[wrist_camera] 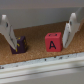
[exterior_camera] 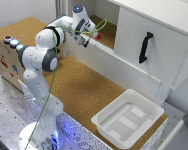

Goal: Pick up the pink block

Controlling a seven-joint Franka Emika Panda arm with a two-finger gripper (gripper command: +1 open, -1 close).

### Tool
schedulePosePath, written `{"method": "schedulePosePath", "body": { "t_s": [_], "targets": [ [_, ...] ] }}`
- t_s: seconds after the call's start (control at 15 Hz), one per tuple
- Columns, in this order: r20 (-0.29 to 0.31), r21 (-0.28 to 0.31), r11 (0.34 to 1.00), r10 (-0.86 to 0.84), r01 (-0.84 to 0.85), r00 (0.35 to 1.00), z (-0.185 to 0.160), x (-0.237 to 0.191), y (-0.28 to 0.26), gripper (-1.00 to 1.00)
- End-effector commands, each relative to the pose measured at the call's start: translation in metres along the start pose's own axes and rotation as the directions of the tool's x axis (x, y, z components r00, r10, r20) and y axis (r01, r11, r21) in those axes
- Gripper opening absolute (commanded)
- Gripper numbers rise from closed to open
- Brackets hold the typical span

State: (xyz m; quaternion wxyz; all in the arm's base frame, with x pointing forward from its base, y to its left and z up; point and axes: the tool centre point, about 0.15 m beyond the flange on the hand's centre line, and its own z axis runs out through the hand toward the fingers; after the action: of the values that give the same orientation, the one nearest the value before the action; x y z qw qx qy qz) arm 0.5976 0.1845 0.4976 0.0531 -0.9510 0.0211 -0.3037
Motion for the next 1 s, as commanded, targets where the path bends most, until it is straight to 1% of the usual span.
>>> {"method": "schedulePosePath", "body": {
  "t_s": [0.0,0.13,0.2,0.4,0.6,0.67,0.93],
  "targets": [
    [0.02,-0.151,0.988,0.048,-0.044,0.999,0.04,0.044,0.004,1.0],
    [0.02,-0.169,0.984,0.063,-0.059,0.998,0.05,0.051,0.014,1.0],
    [0.029,-0.165,0.985,0.061,-0.056,0.998,0.055,0.053,0.016,1.0],
    [0.054,-0.181,0.983,0.046,-0.035,0.997,0.068,0.056,0.017,1.0],
    [0.064,-0.186,0.982,0.051,-0.038,0.997,0.071,0.056,0.019,1.0],
    [0.066,-0.184,0.982,0.057,-0.044,0.996,0.072,0.056,0.021,-1.0],
    [0.07,-0.186,0.981,0.061,-0.047,0.996,0.068,0.051,0.025,-1.0]
  ]
}}
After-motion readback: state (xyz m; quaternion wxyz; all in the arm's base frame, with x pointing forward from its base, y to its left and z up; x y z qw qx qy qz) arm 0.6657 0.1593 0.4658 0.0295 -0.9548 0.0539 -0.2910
